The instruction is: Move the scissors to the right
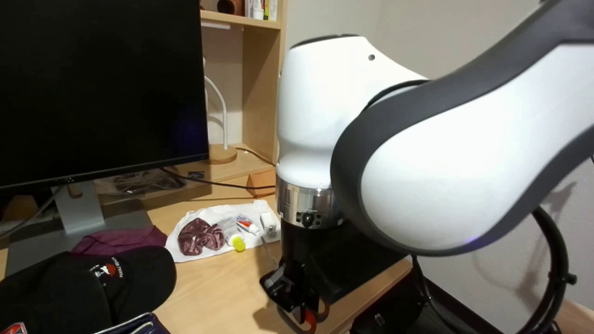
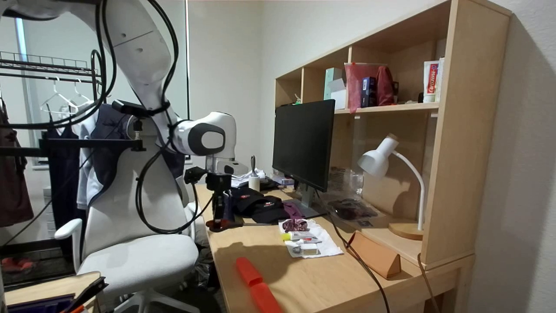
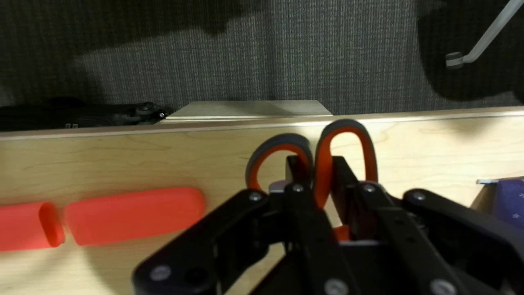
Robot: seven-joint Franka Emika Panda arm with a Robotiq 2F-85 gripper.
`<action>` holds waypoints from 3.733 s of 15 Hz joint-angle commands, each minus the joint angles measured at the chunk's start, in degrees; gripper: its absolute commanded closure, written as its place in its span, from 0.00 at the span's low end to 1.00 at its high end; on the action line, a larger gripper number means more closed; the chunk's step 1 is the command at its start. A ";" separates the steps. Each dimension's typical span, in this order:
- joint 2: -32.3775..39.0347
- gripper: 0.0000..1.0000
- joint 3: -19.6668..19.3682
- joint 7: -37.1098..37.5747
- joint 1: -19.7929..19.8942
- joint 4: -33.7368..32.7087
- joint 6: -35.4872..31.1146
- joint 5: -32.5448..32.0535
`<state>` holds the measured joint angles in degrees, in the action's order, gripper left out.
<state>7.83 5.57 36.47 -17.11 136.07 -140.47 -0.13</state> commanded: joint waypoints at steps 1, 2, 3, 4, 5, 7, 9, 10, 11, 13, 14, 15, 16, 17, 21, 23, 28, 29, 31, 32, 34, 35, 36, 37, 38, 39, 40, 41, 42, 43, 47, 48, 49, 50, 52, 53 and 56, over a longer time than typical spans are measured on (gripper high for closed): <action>1.71 0.88 -1.06 10.94 1.60 -2.94 2.64 -3.00; 2.49 0.88 -1.41 13.37 1.92 -3.68 2.30 -2.76; 3.23 0.88 -1.89 15.97 2.16 -4.33 1.86 -2.81; 4.03 0.88 -2.36 18.35 2.45 -5.01 1.56 -2.65; 4.69 0.88 -2.77 20.84 2.58 -5.68 1.11 -2.31; 5.84 0.88 -3.23 26.13 2.50 -6.48 -1.36 -1.63; 5.00 0.80 -2.80 22.90 3.03 -5.70 -0.17 -1.78; 5.44 0.80 -2.87 23.81 2.97 -6.10 -0.43 -1.77; 5.68 0.80 -2.89 24.29 2.93 -6.28 -0.51 -1.77; 6.52 0.88 -3.48 28.17 2.40 -7.62 1.91 -2.27; 6.78 0.88 -3.47 29.38 2.59 -7.99 2.46 -1.33; 7.19 0.88 -4.99 35.65 1.68 -8.46 3.40 -4.28; 7.13 0.88 -5.05 37.71 2.02 -8.42 3.32 -3.58; 7.25 0.88 -5.50 40.79 2.10 -8.45 3.20 -4.05; 8.10 0.88 -7.45 51.06 2.77 -8.70 3.48 -4.14; 8.46 0.88 -8.39 56.09 3.01 -8.93 3.62 -3.94; 10.42 0.88 -10.12 68.70 3.83 -10.78 3.77 -3.31; 10.95 0.88 -10.44 70.83 3.99 -11.31 3.92 -3.31; 12.06 0.88 -10.87 74.08 4.50 -12.13 3.05 -3.37; 12.69 0.88 -11.42 75.77 4.41 -12.57 2.37 -4.55; 14.05 0.88 -12.11 77.75 4.47 -14.09 2.28 -5.42; 14.84 0.88 -12.34 78.40 4.53 -15.01 2.25 -5.94; 15.69 0.88 -12.49 78.90 4.58 -16.22 2.84 -6.23; 16.46 0.88 -12.68 79.72 4.53 -17.19 2.92 -6.40; 17.32 0.88 -12.64 79.98 4.65 -18.16 2.66 -6.32; 18.00 0.88 -12.55 80.07 4.72 -18.95 2.66 -5.88; 18.94 0.88 -12.55 80.52 4.67 -19.93 2.66 -5.58; 19.68 0.88 -12.55 80.90 4.64 -20.68 2.60 -5.39; 20.35 0.88 -12.43 81.26 4.75 -21.34 2.38 -4.96; 21.03 0.88 -12.43 81.70 4.76 -21.91 2.34 -4.69; 23.00 0.88 -12.15 81.85 5.02 -23.29 1.54 -4.11; 23.30 0.89 -12.00 81.17 5.15 -23.31 0.76 -4.12; 23.55 0.89 -11.92 80.79 5.18 -23.42 0.34 -4.14; 23.77 0.89 -11.85 80.80 5.21 -23.55 0.12 -3.92; 24.19 0.89 -11.51 80.28 5.43 -23.69 -0.58 -3.44; 24.36 0.89 -11.23 79.87 5.68 -23.66 -1.02 -3.05; 24.45 0.89 -10.65 79.06 6.09 -23.54 -1.64 -2.26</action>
<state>31.69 -6.66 117.22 -12.71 113.15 -140.87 -4.26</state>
